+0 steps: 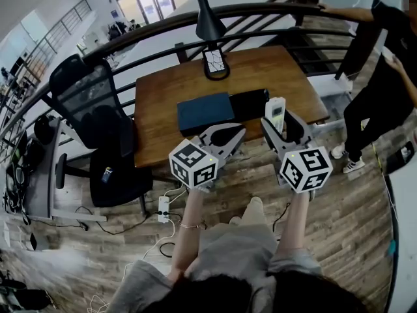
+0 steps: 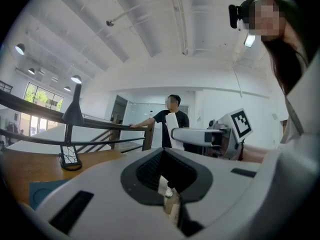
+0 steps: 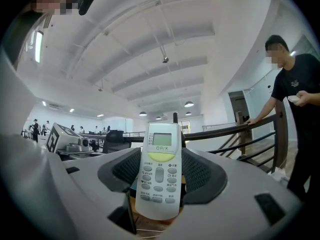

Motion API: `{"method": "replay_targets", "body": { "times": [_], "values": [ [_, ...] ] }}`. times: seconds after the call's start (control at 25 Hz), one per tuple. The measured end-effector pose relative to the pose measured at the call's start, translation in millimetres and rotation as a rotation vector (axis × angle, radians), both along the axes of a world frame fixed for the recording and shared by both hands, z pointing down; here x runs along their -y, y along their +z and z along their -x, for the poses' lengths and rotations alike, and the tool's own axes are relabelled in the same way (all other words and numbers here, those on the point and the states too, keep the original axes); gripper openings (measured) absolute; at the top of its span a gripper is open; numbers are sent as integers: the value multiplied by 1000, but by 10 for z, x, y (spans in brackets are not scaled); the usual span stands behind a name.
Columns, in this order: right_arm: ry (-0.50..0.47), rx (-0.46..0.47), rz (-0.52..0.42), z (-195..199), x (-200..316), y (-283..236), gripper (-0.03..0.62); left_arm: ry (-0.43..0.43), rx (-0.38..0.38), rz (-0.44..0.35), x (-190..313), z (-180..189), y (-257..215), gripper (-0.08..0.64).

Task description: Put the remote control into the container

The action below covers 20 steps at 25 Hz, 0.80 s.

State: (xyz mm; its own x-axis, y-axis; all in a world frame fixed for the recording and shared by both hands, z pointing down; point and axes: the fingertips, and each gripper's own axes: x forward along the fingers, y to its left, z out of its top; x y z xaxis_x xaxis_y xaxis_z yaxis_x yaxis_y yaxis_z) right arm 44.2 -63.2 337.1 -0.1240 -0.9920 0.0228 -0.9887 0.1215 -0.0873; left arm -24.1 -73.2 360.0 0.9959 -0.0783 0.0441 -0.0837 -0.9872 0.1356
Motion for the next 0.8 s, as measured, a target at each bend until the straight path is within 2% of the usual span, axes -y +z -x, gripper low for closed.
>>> {"method": "replay_targets", "body": {
  "times": [0.8],
  "values": [
    [-154, -23, 56, -619, 1006, 32, 252, -134, -12, 42, 860, -611, 31, 3]
  ]
}}
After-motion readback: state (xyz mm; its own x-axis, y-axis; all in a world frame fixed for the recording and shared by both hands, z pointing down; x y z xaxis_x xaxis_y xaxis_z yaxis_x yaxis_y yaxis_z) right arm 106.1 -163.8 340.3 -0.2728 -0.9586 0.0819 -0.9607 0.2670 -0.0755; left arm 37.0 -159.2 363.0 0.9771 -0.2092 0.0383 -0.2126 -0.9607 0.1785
